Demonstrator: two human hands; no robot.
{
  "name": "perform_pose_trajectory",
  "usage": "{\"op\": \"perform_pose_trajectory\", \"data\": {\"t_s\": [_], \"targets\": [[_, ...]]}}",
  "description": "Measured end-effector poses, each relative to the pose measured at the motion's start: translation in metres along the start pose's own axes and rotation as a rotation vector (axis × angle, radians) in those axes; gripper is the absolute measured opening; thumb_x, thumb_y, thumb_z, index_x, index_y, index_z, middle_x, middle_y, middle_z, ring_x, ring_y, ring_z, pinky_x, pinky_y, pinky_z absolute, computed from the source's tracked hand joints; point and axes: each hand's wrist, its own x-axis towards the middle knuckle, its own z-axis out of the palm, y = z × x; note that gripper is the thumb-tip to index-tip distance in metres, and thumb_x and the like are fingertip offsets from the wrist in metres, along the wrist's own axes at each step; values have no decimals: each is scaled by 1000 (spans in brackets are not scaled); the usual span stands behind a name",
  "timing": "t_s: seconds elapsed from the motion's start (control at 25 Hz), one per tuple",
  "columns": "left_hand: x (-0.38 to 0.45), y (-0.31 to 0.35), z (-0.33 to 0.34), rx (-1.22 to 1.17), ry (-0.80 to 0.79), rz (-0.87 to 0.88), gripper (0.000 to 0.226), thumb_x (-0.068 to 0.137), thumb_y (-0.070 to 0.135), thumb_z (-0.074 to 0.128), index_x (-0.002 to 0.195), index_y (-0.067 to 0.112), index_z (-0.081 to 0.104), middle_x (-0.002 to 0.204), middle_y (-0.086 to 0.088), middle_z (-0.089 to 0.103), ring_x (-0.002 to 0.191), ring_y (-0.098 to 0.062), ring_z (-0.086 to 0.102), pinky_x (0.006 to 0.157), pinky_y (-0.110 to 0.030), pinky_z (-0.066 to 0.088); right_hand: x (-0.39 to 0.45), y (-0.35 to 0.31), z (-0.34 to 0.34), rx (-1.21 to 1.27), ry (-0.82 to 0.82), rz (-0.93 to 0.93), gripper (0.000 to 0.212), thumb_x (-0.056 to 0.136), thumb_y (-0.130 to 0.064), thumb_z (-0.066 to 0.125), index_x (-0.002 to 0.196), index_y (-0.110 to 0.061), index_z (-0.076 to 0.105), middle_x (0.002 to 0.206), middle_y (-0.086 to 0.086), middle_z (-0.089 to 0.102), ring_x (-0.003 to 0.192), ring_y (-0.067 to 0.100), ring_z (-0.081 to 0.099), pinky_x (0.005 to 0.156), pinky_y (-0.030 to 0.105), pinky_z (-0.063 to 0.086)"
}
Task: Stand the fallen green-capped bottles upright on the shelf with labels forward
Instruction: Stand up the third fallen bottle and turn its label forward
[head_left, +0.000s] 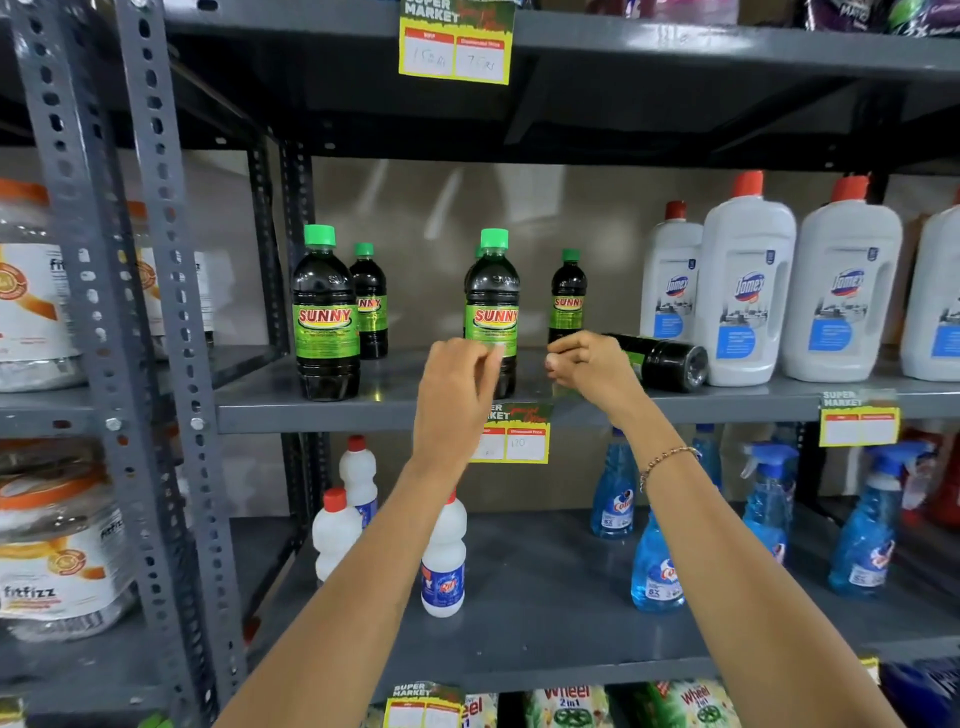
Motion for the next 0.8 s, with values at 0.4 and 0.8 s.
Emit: {"op": "perform_pose_trajectory", "data": {"t_s": [0.4,0.8], "targets": [[-39,43,129,516,-199,219,37,97,34,39,109,8,62,106,-7,65,95,-27,59,83,-40,42,40,11,-96,-949,42,41,54,90,-49,56,112,1,59,114,20,65,109,36,60,82,36,46],[-42,32,137,629,-104,250,35,99,34,36,100,12,63,93,-4,64,81,-26,56,78,-38,38,59,2,-93,-1104,-169,85,62,72,-53,73,112,-7,58,95,6,54,106,30,60,77,32,44]]}}
